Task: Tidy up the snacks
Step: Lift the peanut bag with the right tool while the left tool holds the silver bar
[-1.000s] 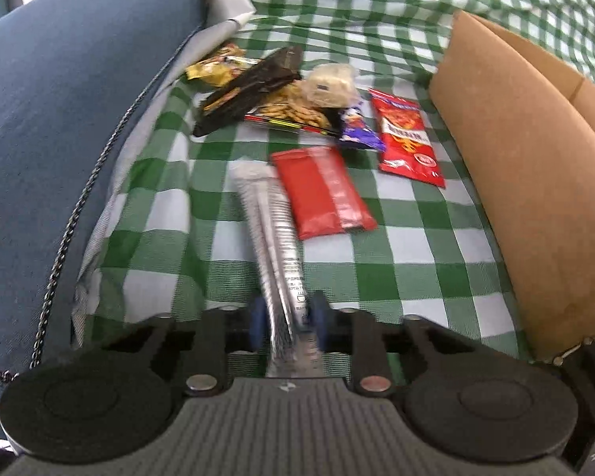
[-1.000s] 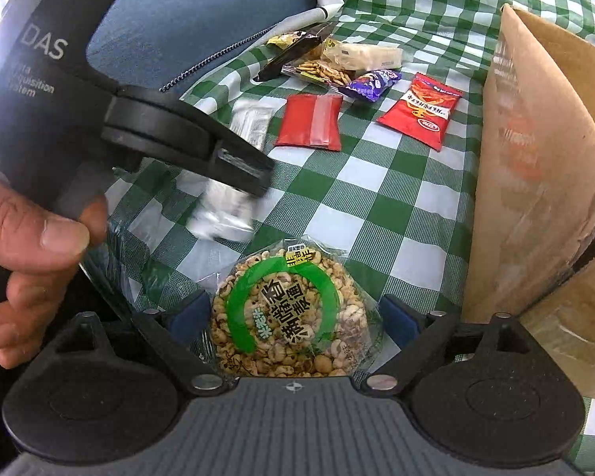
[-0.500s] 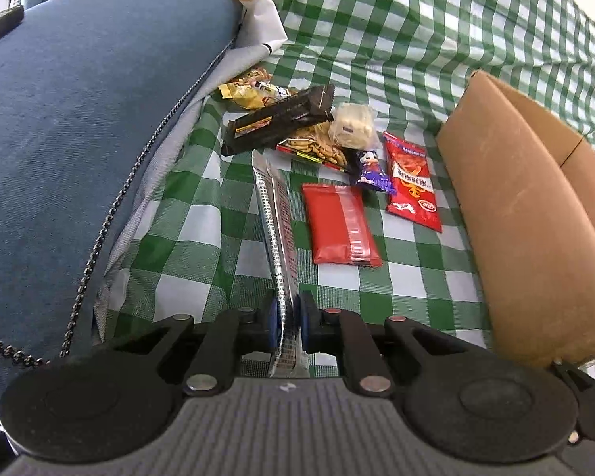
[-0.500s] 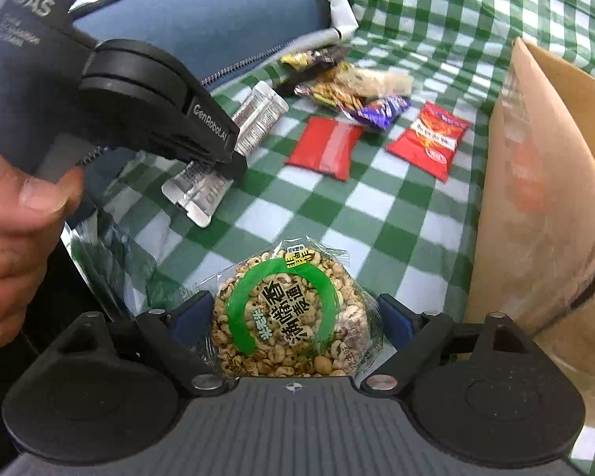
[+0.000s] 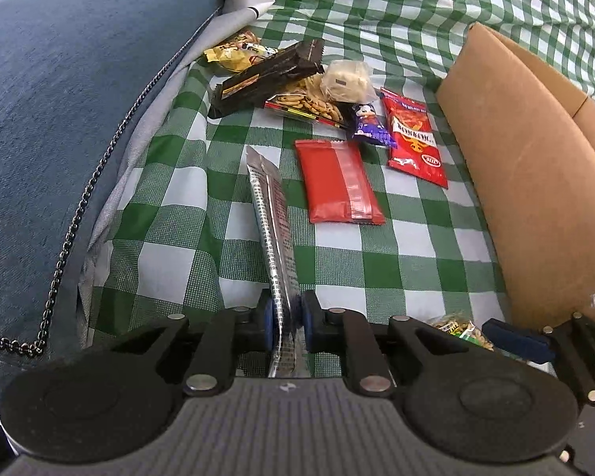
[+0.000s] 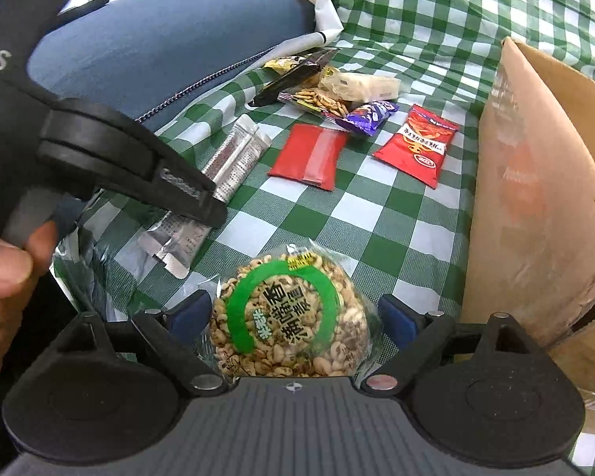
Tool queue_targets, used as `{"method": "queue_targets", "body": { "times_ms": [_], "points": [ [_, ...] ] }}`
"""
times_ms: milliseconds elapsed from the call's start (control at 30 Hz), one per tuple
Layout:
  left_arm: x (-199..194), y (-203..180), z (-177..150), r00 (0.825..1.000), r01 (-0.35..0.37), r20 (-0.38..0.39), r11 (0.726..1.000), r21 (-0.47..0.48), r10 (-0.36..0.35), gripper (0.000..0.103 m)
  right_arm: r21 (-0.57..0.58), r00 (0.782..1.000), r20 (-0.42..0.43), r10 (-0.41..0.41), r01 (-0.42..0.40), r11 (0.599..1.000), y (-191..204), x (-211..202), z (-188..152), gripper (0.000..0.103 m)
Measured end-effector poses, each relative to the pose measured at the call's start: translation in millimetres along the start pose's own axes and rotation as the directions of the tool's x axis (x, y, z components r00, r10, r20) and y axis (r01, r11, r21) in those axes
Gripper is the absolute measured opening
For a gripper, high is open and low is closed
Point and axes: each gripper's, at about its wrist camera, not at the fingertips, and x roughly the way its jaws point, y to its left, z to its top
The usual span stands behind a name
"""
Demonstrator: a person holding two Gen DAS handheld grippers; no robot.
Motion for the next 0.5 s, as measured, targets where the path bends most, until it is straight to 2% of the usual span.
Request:
{"method": "queue_targets", "body": {
  "times_ms": [233,500],
  "points": [
    [1.8,-9.3,-3.7,0.999,-0.038,0.030,0.997,0.066,0.037,0.017,0.001,1.000,-0.015,0.015,-0.015,1.000,-1.0,2.6,-0.3,0.094],
    [2.1,-7.7,-3.6,0.999,-0.033,0.034,0.998,0.057,0.031,0.016,0.010,0.999,-0.017,0.029,-0.029,1.000,-3.0,2.1,0.2,0.095]
  ]
}}
